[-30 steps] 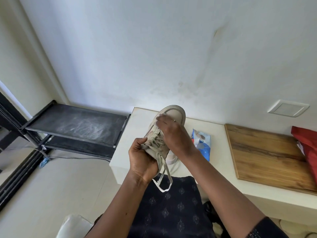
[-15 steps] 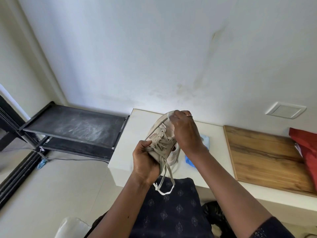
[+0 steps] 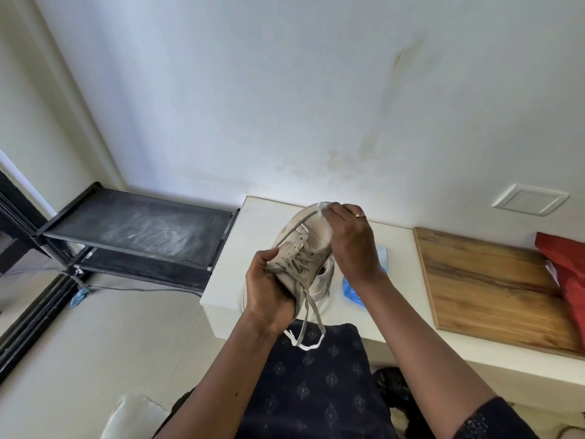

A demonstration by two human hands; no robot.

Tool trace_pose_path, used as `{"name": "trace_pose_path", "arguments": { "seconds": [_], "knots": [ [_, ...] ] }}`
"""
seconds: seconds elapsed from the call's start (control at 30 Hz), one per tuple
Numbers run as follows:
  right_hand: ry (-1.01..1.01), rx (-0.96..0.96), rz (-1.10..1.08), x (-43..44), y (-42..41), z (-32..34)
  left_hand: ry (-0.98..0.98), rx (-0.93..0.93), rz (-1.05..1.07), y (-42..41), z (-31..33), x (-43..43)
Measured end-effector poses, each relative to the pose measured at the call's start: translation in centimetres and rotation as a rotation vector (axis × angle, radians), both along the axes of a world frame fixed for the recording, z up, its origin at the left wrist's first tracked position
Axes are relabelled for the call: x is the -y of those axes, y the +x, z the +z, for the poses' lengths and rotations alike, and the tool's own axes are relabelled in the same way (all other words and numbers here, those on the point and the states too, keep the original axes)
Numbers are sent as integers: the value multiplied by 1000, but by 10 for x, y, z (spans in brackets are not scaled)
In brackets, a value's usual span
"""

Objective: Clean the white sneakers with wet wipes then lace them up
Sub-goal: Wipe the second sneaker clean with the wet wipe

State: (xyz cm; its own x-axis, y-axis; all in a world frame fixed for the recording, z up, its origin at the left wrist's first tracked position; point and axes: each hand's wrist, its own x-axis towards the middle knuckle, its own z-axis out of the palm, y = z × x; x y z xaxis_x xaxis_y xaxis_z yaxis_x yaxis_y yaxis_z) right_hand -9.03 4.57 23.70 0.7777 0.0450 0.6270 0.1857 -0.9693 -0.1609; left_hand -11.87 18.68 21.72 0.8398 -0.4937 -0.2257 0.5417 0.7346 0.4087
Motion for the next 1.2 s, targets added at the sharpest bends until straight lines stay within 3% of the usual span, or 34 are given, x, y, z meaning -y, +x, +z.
{"name": "trace_pose_path", "arguments": {
  "seconds": [0.33, 0.5, 0.67, 0.97, 1.1, 1.2],
  "knots": [
    [176, -168, 111, -23, -26, -10, 84, 72, 26, -1, -11, 0],
    [469, -90, 79, -23, -17, 4, 57, 118, 58, -1, -8, -1],
    [119, -113, 115, -48, -19, -1, 189, 178, 75, 0, -14, 0],
    [95, -152, 354, -55, -36, -10, 326, 175, -14, -4, -25, -6],
    [-167, -114, 254, -31, -28, -11, 408, 121, 56, -1, -35, -4],
    [-241, -69, 135, -6, -7, -12, 431, 144, 84, -3, -28, -1]
  ]
}}
